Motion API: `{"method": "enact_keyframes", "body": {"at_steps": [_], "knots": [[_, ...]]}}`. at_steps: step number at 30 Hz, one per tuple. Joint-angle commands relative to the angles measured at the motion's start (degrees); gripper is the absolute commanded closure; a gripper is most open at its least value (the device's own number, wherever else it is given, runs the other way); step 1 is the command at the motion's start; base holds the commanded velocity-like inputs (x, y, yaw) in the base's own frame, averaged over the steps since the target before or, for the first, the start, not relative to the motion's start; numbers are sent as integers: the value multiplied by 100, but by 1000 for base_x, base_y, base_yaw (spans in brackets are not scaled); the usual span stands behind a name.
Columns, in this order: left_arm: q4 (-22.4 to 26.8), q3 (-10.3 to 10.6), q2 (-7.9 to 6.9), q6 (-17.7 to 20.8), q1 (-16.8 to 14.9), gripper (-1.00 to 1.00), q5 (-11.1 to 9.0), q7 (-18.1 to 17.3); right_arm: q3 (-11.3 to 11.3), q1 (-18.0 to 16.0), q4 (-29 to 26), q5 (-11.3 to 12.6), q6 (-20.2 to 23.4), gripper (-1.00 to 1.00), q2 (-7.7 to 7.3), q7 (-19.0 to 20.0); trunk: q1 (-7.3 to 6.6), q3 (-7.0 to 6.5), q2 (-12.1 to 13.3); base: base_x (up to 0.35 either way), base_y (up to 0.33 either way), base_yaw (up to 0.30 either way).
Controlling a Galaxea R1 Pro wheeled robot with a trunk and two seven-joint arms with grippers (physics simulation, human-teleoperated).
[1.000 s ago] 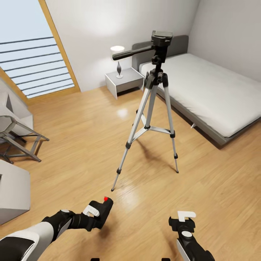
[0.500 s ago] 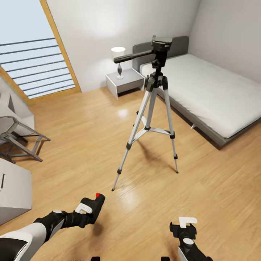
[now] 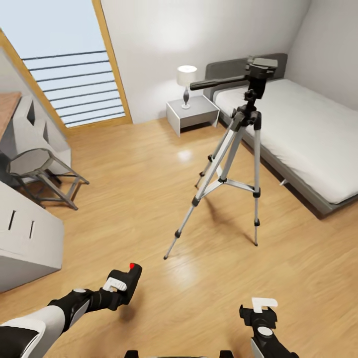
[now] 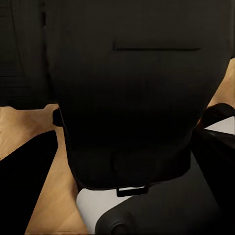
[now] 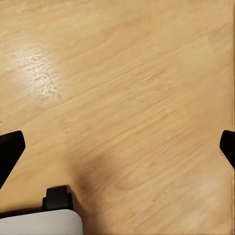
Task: Attach the digital camera to the camera tripod in the bedroom.
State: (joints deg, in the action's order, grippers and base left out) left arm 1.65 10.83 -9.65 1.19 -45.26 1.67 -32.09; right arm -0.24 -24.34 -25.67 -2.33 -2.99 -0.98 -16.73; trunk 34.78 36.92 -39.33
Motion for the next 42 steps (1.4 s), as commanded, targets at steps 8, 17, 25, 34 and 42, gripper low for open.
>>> {"method": "enact_keyframes", "body": {"at_steps": [8,17,25,34,42], "knots": [[-229,-1,-16,-273,204,100,24,15,-6,-1,-6,-15,-9,-100,-96,-15,-175,-140,318,0,0,264],[-294,-2,-12,-451,270,100,-5,61,2,0,-7,-20,-9,-100,-112,-17,-373,-301,679,0,0,243],[-297,-2,101,-470,272,100,-5,62,-4,-1,-7,-14,-5,-100,-105,-34,-548,-445,1000,0,0,59],[-285,13,239,-476,276,100,6,54,-11,-1,-9,-13,-9,-100,-97,-48,-724,-589,1320,0,0,1],[-296,15,282,-471,275,100,-2,54,-11,-1,-1,-13,-9,-100,-96,-52,-724,-614,1320,0,0,0]]}}
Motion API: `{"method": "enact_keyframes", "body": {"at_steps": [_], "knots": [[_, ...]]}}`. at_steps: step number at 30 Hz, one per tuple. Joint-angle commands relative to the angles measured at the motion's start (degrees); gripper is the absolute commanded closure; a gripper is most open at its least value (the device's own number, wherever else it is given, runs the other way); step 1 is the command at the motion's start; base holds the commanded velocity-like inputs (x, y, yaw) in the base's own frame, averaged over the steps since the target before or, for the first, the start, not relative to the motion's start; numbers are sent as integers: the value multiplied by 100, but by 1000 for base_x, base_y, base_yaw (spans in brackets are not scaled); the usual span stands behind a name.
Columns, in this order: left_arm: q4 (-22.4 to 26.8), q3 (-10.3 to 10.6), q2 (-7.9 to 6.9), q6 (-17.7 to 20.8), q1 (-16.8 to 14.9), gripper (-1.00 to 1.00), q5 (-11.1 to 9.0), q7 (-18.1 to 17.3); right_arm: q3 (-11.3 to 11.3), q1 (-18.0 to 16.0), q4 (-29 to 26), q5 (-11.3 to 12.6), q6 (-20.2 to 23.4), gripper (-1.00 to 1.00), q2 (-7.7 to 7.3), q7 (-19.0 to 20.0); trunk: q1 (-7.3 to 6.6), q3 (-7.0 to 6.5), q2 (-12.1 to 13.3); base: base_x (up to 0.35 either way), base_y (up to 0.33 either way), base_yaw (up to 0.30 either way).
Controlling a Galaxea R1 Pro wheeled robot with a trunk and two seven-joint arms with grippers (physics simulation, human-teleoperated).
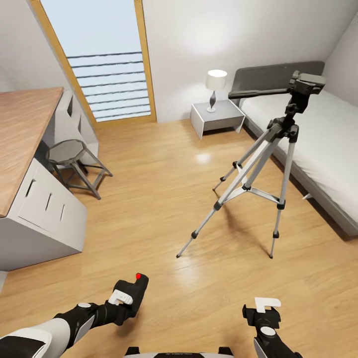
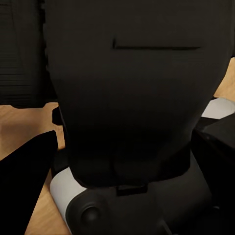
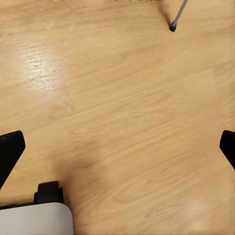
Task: Attach the digital camera to the camera tripod in the bedroom.
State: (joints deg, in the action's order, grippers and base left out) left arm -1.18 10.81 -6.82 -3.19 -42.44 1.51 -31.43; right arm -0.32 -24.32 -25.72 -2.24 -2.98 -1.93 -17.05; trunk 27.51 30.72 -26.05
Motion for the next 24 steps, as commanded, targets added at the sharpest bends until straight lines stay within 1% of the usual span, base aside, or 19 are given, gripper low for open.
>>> {"method": "enact_keyframes", "body": {"at_steps": [1,24], "knots": [[-12,15,-1,-33,-7,100,13,-12,-3,-3,5,-22,-10,-100,0,-19,3,-1,-8,0,0,0],[10,9,-3,-39,-1,100,14,5,-12,6,14,-46,-10,-100,15,-10,3,-208,-8,0,0,0]]}}
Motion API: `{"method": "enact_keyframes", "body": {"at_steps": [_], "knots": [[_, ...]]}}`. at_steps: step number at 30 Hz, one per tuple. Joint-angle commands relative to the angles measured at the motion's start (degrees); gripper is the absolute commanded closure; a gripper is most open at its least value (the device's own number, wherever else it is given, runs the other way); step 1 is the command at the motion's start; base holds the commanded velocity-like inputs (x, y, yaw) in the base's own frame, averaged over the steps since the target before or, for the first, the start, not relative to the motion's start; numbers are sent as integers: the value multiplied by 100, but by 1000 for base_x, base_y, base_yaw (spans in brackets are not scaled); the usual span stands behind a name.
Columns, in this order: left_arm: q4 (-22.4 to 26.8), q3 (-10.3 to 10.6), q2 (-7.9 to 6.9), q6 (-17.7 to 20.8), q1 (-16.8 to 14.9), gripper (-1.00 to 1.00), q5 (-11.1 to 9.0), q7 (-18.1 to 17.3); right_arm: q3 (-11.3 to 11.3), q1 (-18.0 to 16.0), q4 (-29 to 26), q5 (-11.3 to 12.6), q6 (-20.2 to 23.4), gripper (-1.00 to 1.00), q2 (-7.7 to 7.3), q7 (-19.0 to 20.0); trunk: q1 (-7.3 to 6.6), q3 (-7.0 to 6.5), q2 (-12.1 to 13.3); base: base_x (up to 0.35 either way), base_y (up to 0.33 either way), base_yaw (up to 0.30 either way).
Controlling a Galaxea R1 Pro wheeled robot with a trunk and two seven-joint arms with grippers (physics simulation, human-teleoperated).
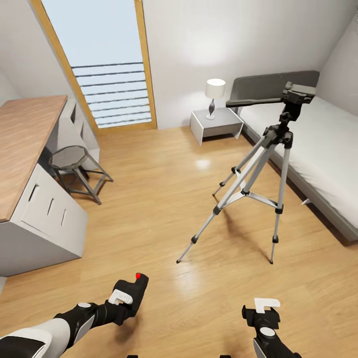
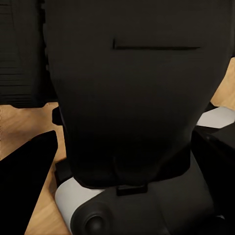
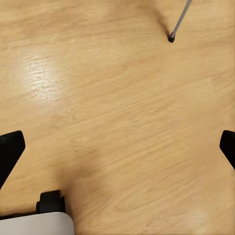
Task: Attach the digital camera to the camera tripod in the bedroom.
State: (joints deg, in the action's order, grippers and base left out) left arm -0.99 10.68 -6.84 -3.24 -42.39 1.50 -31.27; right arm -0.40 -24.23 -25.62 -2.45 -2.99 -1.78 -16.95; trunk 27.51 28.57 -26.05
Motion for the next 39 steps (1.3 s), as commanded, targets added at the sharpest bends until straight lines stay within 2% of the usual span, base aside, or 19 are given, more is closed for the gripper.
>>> {"method": "enact_keyframes", "body": {"at_steps": [1,7,12,14,21,24,39], "knots": [[4,20,-1,-35,-6,100,16,-11,-4,-3,6,-26,-9,-100,1,-20,3,-3,-8,0,0,0],[69,24,8,-42,-6,100,17,-2,-9,-3,12,-27,-9,-100,9,-12,3,-58,-8,0,0,1],[191,48,105,-44,-6,100,31,118,-12,-3,69,-24,-9,-100,18,-11,3,-104,-8,0,0,48],[222,69,263,-45,-8,100,59,368,-13,-3,130,-20,-9,-100,23,-10,3,-122,-8,0,0,74],[359,78,408,-46,-7,100,68,1051,-13,-3,158,-14,-9,-100,27,-6,3,-186,-8,0,0,78],[413,82,455,-52,-7,100,77,1223,-13,-3,165,-9,-9,-100,30,11,3,-214,-8,0,0,82],[424,83,464,-54,-7,100,79,1263,-13,-3,163,-3,-7,-100,29,12,3,-351,-8,0,0,84]]}}
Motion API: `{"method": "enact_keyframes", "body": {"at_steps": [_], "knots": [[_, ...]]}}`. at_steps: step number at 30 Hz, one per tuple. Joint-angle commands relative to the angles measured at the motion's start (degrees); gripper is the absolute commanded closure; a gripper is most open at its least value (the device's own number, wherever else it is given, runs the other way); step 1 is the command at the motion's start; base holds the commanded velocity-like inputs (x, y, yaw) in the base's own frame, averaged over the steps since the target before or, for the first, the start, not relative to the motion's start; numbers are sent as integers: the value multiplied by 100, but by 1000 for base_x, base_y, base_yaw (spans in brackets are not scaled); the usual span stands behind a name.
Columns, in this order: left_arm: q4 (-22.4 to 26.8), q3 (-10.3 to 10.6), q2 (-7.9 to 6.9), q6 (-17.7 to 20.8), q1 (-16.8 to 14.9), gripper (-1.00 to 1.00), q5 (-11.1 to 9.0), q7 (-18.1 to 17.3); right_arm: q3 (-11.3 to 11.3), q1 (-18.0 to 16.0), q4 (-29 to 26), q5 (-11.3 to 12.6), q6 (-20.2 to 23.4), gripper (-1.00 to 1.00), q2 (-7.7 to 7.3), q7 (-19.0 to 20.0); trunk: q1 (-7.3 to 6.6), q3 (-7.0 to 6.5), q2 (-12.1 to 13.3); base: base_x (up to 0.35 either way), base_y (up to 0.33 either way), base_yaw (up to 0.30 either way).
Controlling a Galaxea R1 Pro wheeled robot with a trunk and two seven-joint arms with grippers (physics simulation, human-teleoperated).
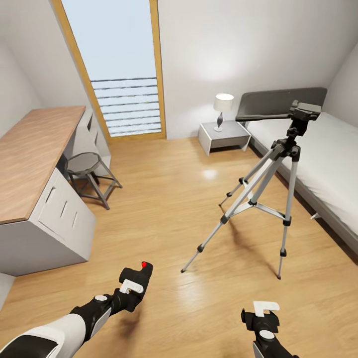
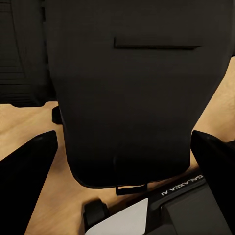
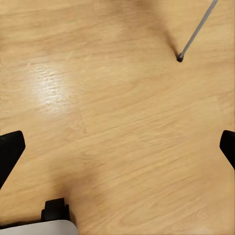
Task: Attach the digital camera to the camera tripod in the bedroom.
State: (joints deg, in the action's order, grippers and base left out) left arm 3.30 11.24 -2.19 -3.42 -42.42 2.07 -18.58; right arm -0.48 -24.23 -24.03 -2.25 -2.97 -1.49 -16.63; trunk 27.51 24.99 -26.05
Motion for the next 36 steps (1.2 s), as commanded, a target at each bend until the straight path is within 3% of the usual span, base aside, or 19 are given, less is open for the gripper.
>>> {"method": "enact_keyframes", "body": {"at_steps": [1,23,36], "knots": [[-5,27,-1,-35,-4,100,21,-6,-5,-3,4,-22,-10,-100,0,-21,3,-2,-8,0,0,85],[-5,27,0,-34,-4,100,13,-22,-12,-3,88,-30,-11,-100,15,-25,3,-204,-8,0,5,93],[-5,27,7,-35,-5,100,13,-23,-14,-3,100,-29,-11,-100,8,-17,3,-323,-8,0,211,112]]}}
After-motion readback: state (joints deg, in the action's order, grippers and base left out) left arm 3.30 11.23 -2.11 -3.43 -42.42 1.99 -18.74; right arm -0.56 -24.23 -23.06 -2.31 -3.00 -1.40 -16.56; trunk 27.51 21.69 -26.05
